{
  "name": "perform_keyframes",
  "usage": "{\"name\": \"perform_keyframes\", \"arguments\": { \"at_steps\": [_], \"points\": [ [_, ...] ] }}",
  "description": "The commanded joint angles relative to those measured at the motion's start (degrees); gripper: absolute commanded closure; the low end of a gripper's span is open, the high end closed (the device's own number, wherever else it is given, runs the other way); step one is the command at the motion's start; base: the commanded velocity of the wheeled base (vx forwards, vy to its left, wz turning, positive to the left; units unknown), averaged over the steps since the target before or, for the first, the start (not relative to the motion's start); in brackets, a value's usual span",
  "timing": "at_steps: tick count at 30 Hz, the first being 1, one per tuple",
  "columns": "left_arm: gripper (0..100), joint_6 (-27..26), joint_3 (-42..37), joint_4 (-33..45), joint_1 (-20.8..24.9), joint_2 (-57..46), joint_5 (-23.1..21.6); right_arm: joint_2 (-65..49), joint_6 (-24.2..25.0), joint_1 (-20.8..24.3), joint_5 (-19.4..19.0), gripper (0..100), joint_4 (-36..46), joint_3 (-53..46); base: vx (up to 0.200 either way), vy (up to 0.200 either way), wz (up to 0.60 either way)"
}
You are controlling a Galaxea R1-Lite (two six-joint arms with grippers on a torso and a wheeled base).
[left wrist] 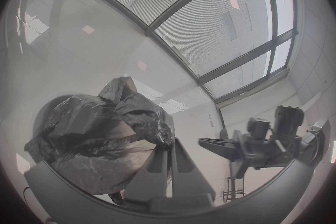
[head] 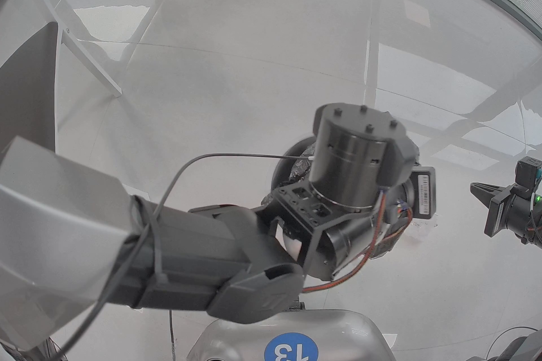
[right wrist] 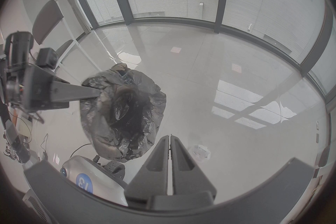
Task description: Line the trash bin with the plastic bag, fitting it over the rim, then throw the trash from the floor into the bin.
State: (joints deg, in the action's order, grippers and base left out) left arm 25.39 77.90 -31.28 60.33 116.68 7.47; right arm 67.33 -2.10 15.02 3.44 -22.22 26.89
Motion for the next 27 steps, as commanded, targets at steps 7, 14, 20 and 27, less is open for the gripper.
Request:
{"name": "perform_keyframes", "arguments": {
  "at_steps": [7,14,20,27],
  "points": [
    [100,-1.8,0.3,-2.9,-11.4,4.0,-5.0,-2.5,0.0,-1.2,-0.1,100,0.0,-1.4,0.000,0.000,0.00],
    [100,-6.2,16.7,3.0,-13.1,9.8,-10.3,-3.3,0.0,-2.1,-1.1,100,-0.1,-1.9,0.000,0.000,0.00],
    [100,-6.1,18.2,5.8,-14.3,11.2,-8.2,-4.4,0.0,-2.1,-1.2,100,-0.1,-3.2,0.000,0.000,0.00],
    [100,-6.3,-0.2,-3.6,-14.5,7.9,-7.9,-4.5,0.0,-2.1,-1.2,100,0.0,-4.0,0.000,0.000,0.00]
  ]
}}
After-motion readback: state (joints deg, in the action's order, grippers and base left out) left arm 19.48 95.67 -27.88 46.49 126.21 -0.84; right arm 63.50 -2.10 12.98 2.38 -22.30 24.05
